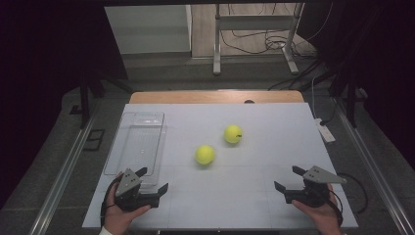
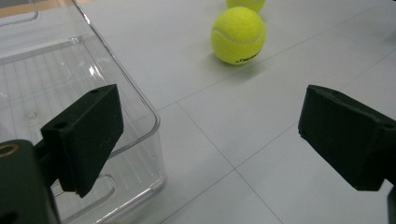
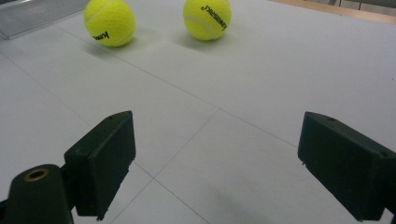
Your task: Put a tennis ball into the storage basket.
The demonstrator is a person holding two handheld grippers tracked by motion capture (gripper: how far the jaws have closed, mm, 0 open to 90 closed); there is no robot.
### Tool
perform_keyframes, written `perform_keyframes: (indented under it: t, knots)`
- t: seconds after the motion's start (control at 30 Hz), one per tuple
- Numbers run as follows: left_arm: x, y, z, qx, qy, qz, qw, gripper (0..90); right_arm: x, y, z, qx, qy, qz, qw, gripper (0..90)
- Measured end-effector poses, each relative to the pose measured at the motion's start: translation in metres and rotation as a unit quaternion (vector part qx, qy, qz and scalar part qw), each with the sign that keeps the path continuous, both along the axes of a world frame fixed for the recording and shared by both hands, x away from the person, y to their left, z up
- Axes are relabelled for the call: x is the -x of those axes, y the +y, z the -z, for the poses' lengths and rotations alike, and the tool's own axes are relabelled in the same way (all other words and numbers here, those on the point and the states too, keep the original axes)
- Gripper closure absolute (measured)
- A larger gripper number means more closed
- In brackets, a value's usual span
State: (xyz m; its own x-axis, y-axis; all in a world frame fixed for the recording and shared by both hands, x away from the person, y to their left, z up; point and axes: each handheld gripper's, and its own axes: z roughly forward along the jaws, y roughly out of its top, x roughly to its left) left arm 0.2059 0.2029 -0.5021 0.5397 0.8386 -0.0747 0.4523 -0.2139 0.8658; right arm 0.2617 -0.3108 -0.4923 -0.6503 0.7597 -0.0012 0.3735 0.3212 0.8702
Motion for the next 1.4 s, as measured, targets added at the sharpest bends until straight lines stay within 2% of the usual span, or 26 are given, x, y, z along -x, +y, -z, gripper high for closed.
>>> perform_keyframes:
  t: [0.57, 0.73, 1.07, 1.23, 1.4]
  knots:
    - [0.002, 0.0, -0.001, 0.002, 0.001, -0.002, 1.0, 7.9, 0.0, 0.001, 0.001, -0.003, 0.004, -0.007, 1.0, 12.0]
    - [0.003, -0.001, -0.004, 0.011, 0.003, -0.007, 0.9999, 7.8, 0.0, 0.0, 0.002, -0.003, 0.005, -0.008, 1.0, 12.1]
    - [0.001, 0.001, -0.011, 0.011, 0.0, -0.03, 0.9995, 8.2, -0.001, -0.004, 0.003, -0.01, 0.004, -0.004, 0.9999, 12.2]
    - [0.001, -0.003, -0.017, 0.007, 0.0, -0.026, 0.9996, 8.8, -0.002, -0.004, 0.003, -0.011, 0.006, -0.002, 0.9999, 12.2]
    - [-0.002, -0.003, -0.021, 0.008, 0.012, -0.029, 0.9995, 9.4, -0.003, -0.003, 0.003, -0.007, 0.007, -0.003, 0.9999, 12.3]
